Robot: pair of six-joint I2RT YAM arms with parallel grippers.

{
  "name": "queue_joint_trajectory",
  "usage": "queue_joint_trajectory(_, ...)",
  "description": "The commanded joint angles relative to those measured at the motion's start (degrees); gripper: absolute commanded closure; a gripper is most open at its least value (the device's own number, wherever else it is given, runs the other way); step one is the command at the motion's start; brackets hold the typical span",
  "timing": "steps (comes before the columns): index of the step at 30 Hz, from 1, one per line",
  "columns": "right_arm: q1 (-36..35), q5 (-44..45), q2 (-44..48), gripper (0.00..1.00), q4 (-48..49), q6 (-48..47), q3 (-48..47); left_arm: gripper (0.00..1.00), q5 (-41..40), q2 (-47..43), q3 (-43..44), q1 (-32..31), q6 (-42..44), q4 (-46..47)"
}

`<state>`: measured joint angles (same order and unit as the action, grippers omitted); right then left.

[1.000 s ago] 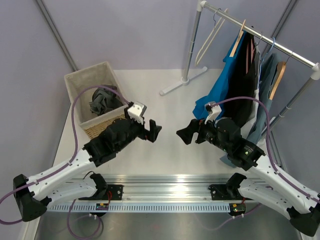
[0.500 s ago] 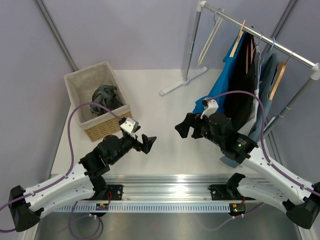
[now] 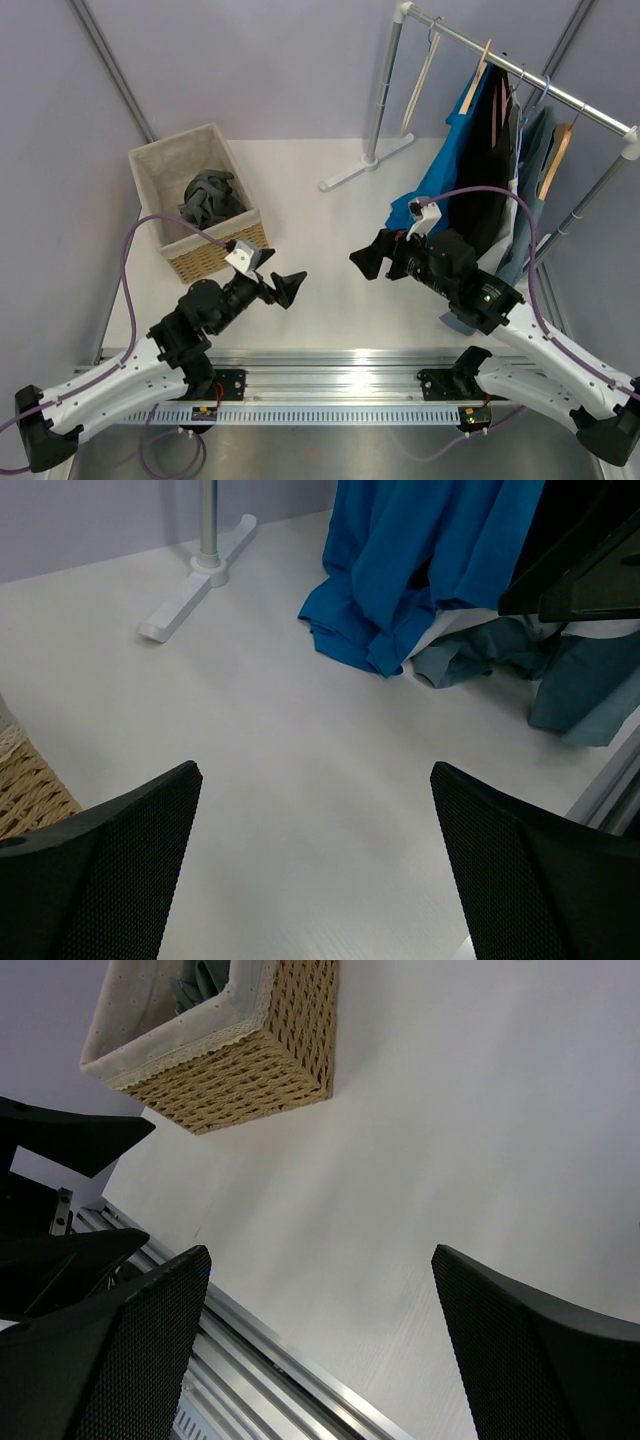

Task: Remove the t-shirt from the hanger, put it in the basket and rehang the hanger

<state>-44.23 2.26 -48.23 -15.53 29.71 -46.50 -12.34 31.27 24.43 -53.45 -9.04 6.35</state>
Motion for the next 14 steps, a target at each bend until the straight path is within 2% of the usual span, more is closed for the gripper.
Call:
queue_joint_trajectory(1, 0.11, -0.15, 2.26, 0.00, 1.83, -0.27, 0.10, 0.01, 0.30, -0.07, -0.52, -0.25, -0.01, 3.41)
queue_joint_trajectory(14, 0.11, 0.37, 2.96, 0.00, 1.29, -0.27, 0.01, 0.01, 1.44, -0.68, -1.49, -0.25, 0.60, 4.37)
